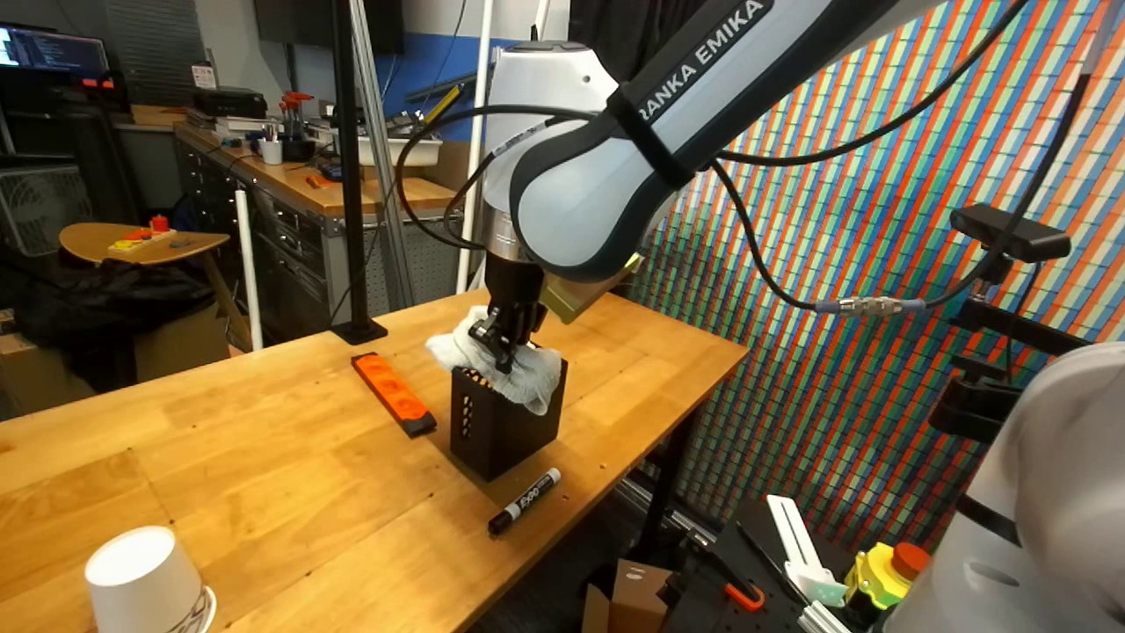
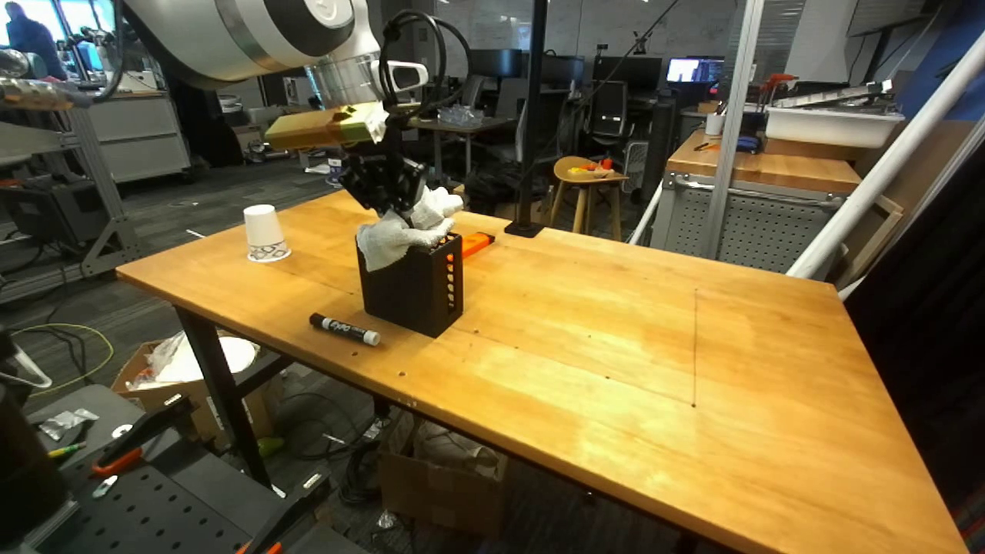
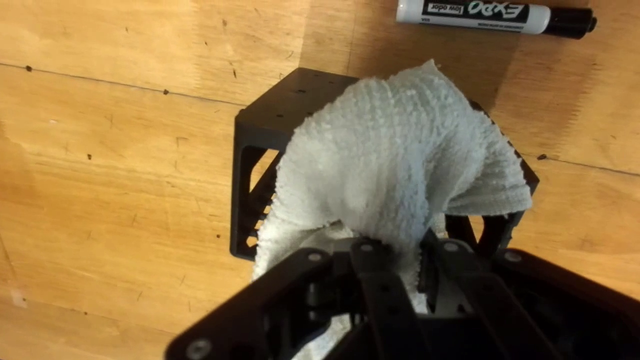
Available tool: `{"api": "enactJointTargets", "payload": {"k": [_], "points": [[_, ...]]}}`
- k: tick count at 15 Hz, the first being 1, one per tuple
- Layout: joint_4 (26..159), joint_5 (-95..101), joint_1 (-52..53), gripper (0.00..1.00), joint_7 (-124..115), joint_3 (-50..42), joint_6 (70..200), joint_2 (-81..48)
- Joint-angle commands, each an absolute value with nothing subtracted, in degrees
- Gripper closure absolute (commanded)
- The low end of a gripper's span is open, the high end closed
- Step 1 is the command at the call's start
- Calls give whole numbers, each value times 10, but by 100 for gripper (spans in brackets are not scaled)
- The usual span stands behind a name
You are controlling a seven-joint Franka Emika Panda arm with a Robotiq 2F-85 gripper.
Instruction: Put the towel inside the box
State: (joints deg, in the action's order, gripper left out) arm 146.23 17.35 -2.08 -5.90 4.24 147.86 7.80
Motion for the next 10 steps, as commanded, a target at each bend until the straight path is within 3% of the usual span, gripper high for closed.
{"api": "enactJointTargets", "payload": {"k": [1, 10], "points": [[1447, 178, -19, 94, -67, 35, 1473, 43], [1424, 131, -9, 94, -35, 29, 1468, -11]]}}
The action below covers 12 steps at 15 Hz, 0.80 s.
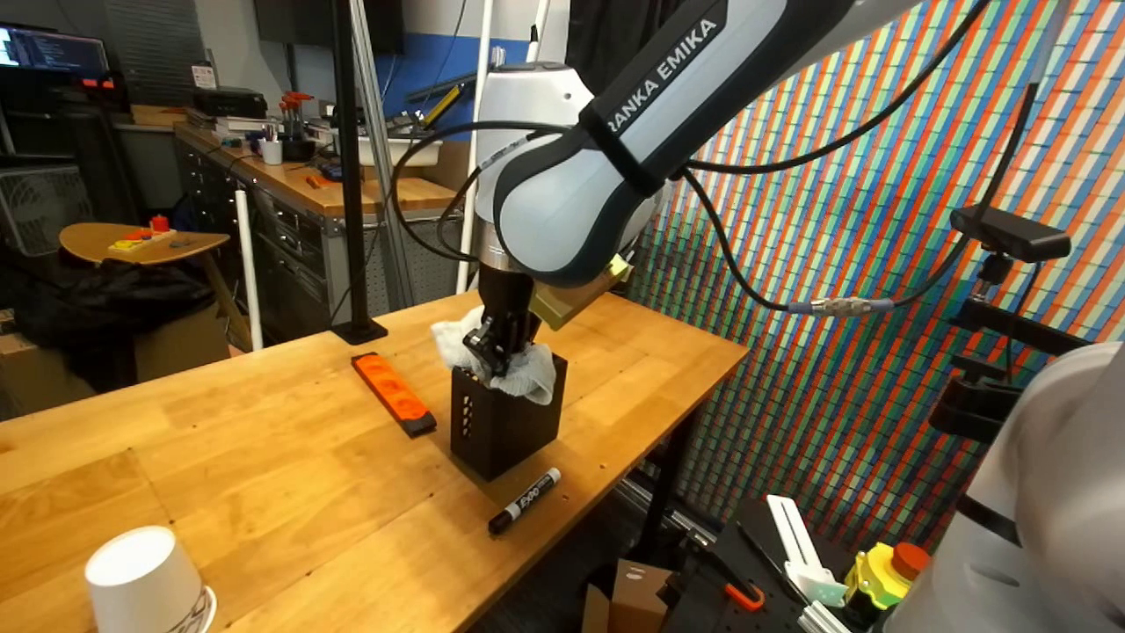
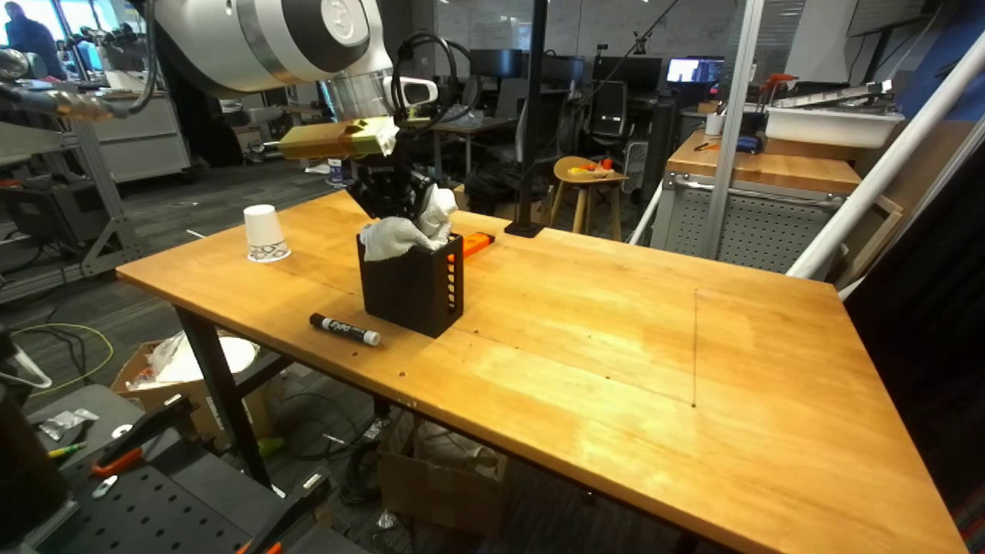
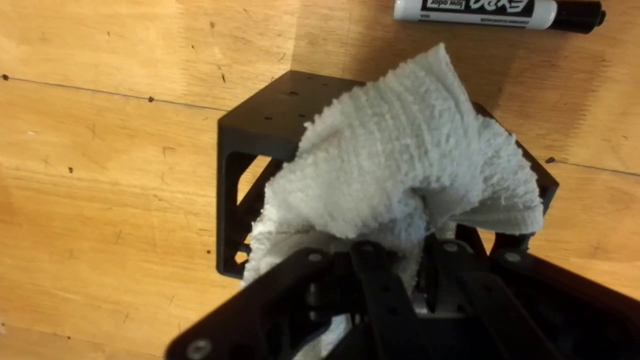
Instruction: Put the towel inside the box
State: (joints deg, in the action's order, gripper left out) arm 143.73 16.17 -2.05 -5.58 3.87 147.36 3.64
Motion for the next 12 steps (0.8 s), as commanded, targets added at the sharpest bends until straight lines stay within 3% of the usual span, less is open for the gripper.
{"api": "enactJointTargets", "payload": {"k": [1, 12], "points": [[1420, 119, -8, 94, -28, 29, 1468, -17], [1382, -5, -11, 94, 57, 28, 1444, -81]]}}
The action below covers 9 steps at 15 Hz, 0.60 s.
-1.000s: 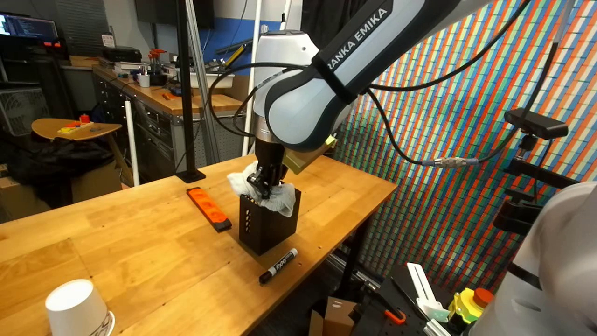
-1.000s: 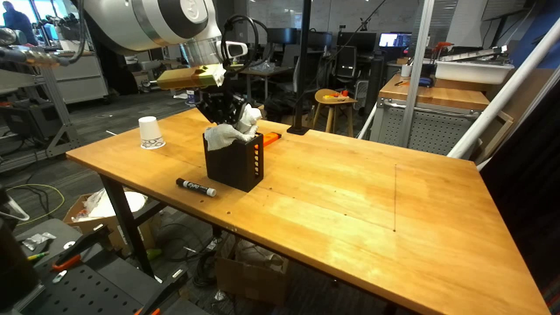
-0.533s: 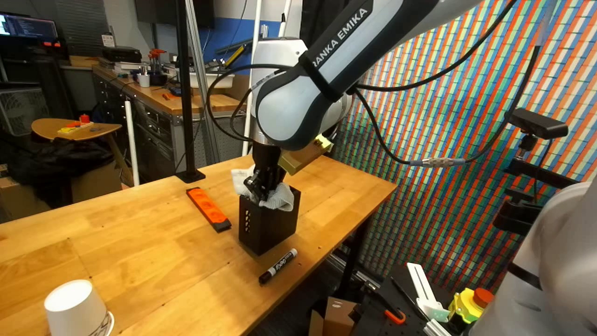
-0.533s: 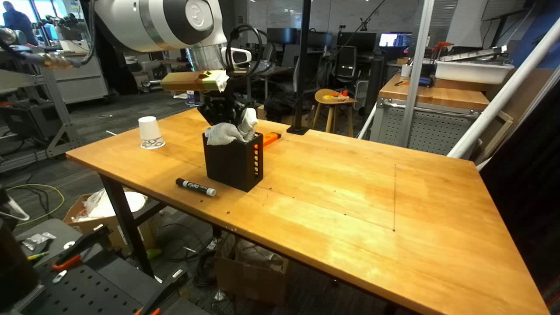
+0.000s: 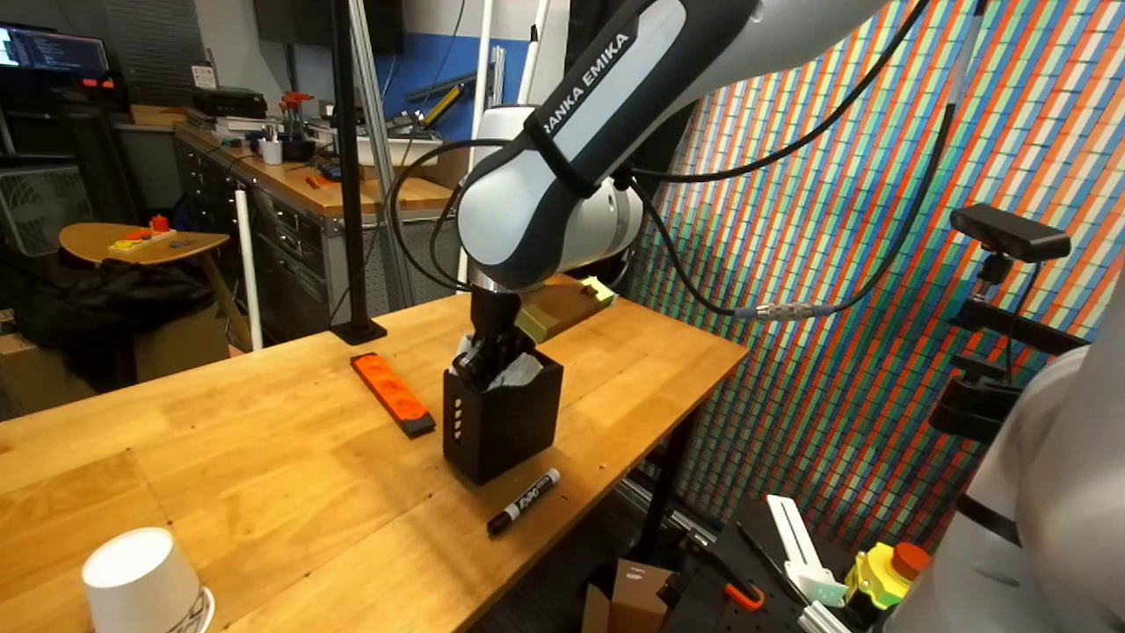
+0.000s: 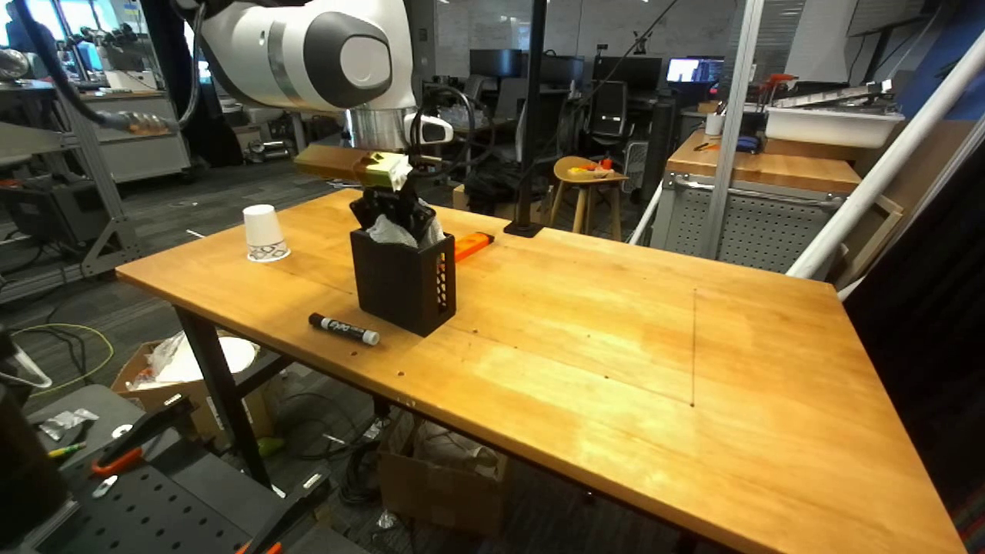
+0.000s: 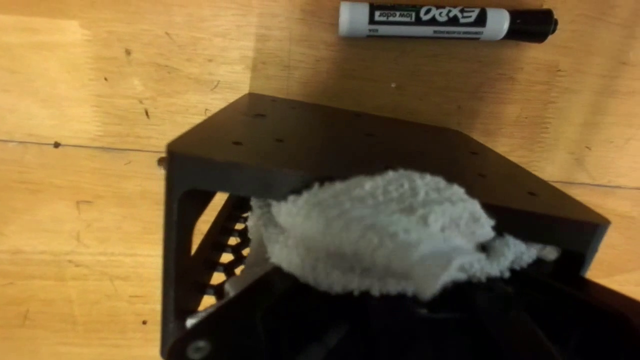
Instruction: Put the towel inside the box
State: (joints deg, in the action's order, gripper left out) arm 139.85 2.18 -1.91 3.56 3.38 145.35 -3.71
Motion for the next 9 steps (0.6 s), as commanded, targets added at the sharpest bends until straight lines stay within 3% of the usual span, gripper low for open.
{"api": "enactJointTargets", "payload": {"k": [1, 4, 6, 9], "points": [[1379, -8, -11, 94, 58, 27, 1441, -83], [1371, -1, -10, 90, 56, 25, 1430, -77], [1370, 6, -10, 56, 53, 24, 1425, -65], [1368, 16, -8, 37, 46, 23, 1425, -49]]}}
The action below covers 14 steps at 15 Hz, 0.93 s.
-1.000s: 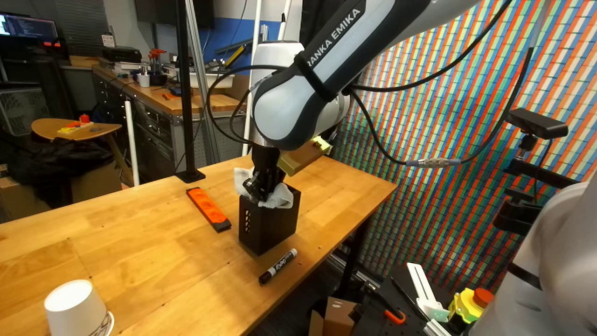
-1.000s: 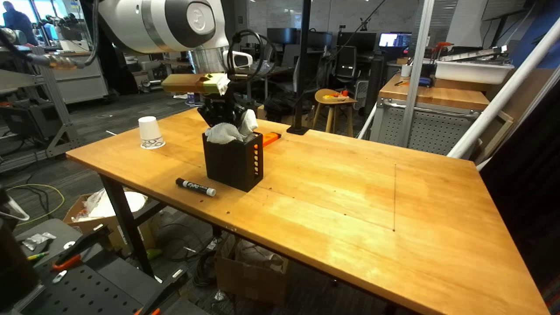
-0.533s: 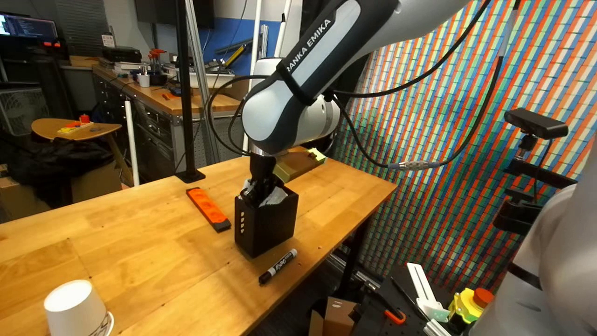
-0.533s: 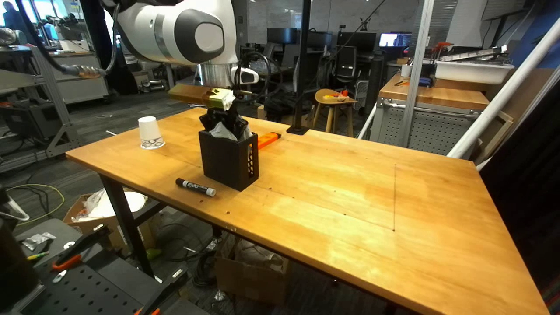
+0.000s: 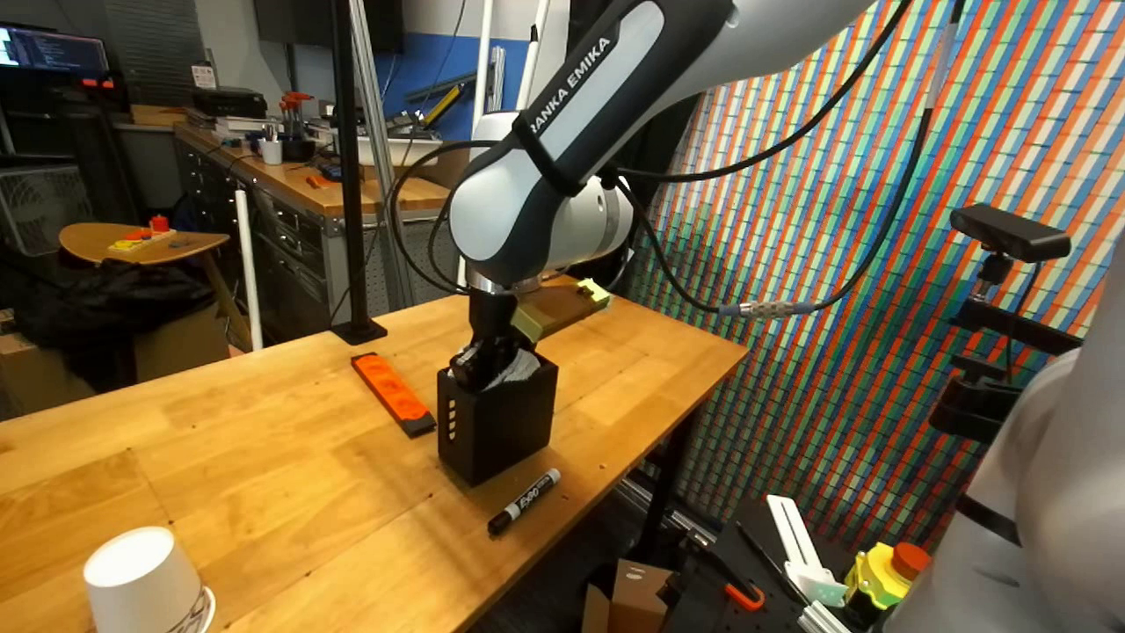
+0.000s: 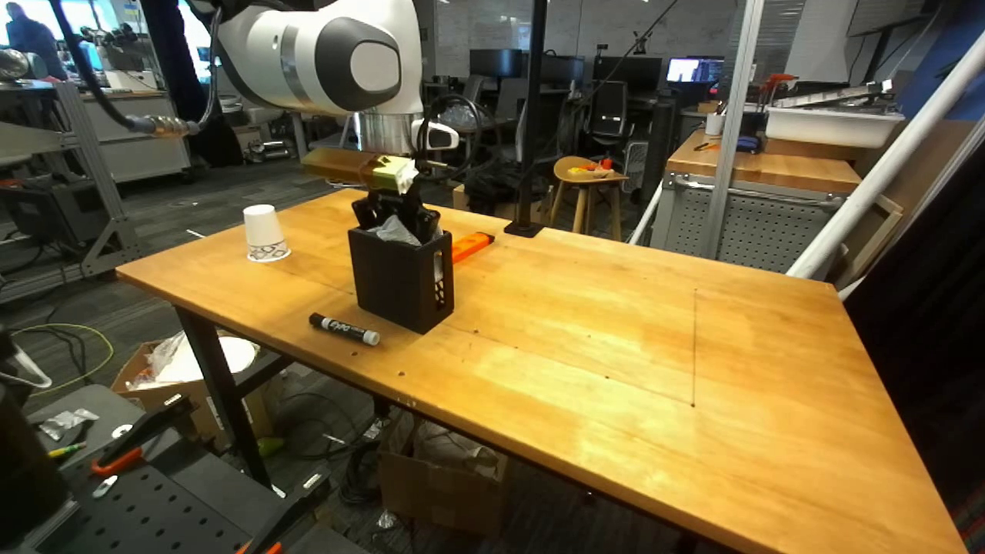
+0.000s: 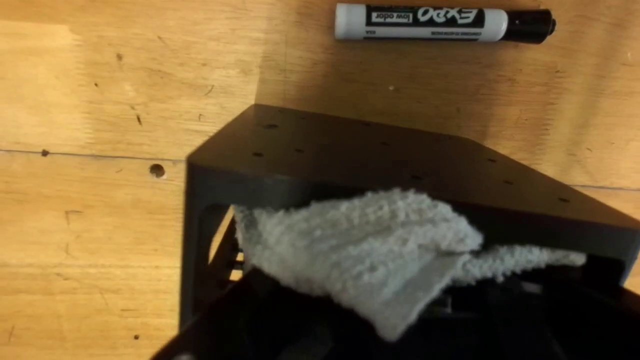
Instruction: Put the towel inside the box
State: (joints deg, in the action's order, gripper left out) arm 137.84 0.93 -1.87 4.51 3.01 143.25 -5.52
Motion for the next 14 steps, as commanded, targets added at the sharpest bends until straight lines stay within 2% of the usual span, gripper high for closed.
{"api": "enactJointTargets", "payload": {"k": [1, 3, 6, 7, 9, 10, 14], "points": [[1367, 17, -7, 31, 47, 23, 1424, -45], [1365, 22, -4, 17, 45, 24, 1423, -38], [1363, 28, 2, 11, 41, 25, 1423, -31], [1364, 30, 4, 17, 40, 26, 1423, -29], [1366, 31, 6, 44, 39, 26, 1423, -27], [1367, 32, 7, 48, 38, 26, 1424, -26], [1368, 31, 7, 81, 35, 24, 1426, -20]]}}
